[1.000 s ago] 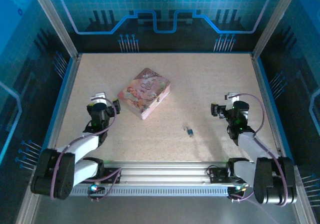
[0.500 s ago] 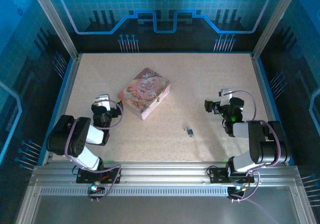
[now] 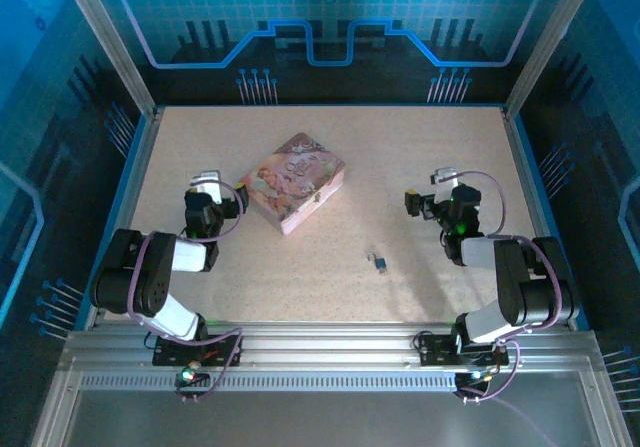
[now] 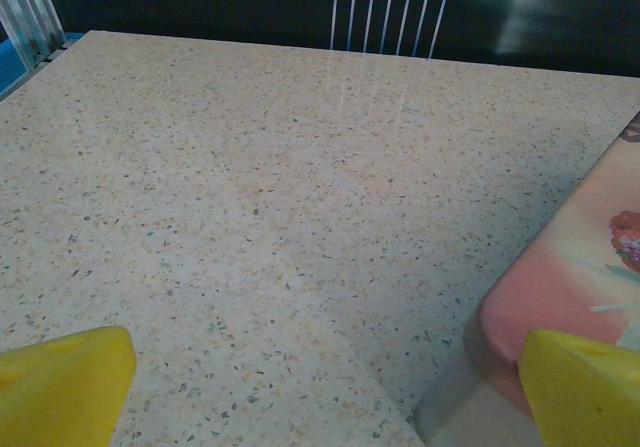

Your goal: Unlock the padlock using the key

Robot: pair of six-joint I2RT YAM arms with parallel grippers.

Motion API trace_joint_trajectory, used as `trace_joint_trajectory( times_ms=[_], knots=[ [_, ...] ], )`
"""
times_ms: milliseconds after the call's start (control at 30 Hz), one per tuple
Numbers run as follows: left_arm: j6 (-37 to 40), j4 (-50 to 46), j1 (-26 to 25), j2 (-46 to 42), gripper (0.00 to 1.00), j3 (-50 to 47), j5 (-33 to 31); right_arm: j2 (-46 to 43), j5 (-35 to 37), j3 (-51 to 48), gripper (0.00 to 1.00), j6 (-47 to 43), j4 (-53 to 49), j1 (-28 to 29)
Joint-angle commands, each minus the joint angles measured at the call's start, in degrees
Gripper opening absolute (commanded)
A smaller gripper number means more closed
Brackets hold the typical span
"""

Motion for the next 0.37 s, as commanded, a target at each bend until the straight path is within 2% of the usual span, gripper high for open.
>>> trace_joint_trajectory(
  times_ms=[0, 333],
  knots=[
    [0.4, -1.8, 0.6, -0.7, 0.99, 0.4, 1.4, 0.5, 1.7, 0.5, 1.0, -1.0, 0.2, 1.2],
    [0.4, -1.8, 0.6, -0.7, 0.99, 0.3, 1.4, 0.5, 1.6, 0.7, 1.0, -0.9, -0.1, 1.1]
  ],
)
